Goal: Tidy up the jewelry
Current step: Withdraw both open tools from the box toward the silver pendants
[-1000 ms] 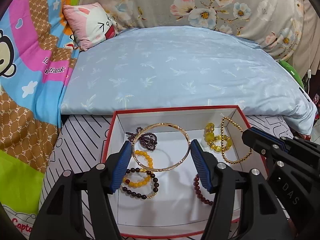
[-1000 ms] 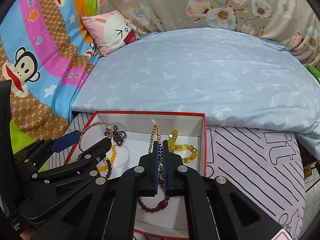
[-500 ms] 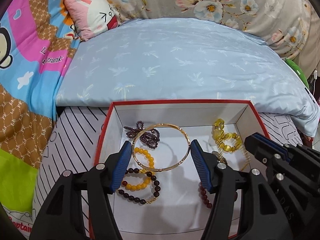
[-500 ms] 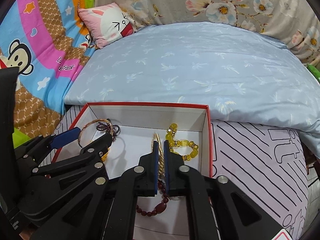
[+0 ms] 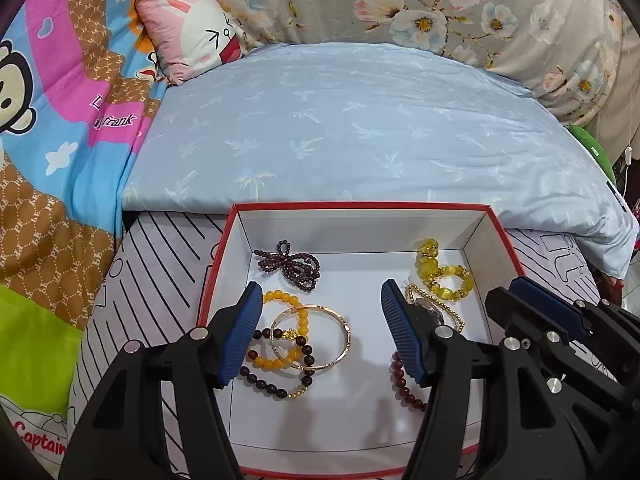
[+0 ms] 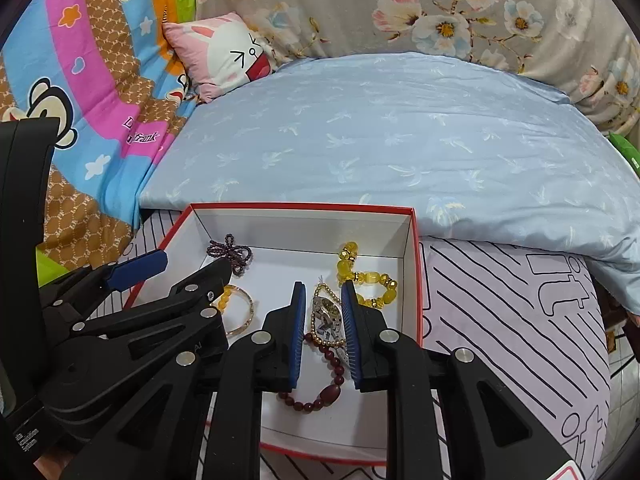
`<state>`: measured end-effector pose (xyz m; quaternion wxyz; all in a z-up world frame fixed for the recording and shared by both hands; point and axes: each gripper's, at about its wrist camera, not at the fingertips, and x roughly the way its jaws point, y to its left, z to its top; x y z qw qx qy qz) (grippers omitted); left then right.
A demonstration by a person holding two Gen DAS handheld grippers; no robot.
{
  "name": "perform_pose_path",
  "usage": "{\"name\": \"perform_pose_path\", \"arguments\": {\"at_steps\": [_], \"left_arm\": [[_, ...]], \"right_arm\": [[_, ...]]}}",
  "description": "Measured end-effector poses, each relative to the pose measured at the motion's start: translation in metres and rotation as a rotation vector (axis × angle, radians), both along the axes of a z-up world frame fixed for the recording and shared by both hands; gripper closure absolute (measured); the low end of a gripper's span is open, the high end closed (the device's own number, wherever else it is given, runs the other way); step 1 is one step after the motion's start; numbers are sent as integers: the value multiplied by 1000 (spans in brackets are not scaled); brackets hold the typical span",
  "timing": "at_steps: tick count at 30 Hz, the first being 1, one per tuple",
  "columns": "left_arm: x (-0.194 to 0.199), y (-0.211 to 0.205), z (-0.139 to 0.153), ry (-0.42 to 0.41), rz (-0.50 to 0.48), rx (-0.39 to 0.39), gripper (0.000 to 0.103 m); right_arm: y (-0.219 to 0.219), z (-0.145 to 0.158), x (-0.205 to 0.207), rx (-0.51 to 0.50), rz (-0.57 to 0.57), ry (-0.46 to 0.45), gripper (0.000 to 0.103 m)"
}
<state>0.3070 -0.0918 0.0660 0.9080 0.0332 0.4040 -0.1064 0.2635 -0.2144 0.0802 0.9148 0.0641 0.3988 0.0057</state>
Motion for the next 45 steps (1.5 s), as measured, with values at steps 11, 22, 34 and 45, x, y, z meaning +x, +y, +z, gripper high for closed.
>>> {"name": "perform_pose_path", "arguments": {"at_steps": [11, 22, 34, 45], "left_arm": [[-18, 5, 21, -31, -4, -8, 45], [-47, 8, 39, -54, -12, -15, 45], [-92, 16, 36, -41, -45, -11, 45], [-148, 67, -12, 50, 19, 17, 38]], "right_arm": [[3, 19, -20, -3, -2, -29, 83], [5, 34, -50, 1, -8, -46, 83], [13, 32, -97, 13, 0, -47, 83], [33, -24, -161, 37, 53, 72, 76]]}}
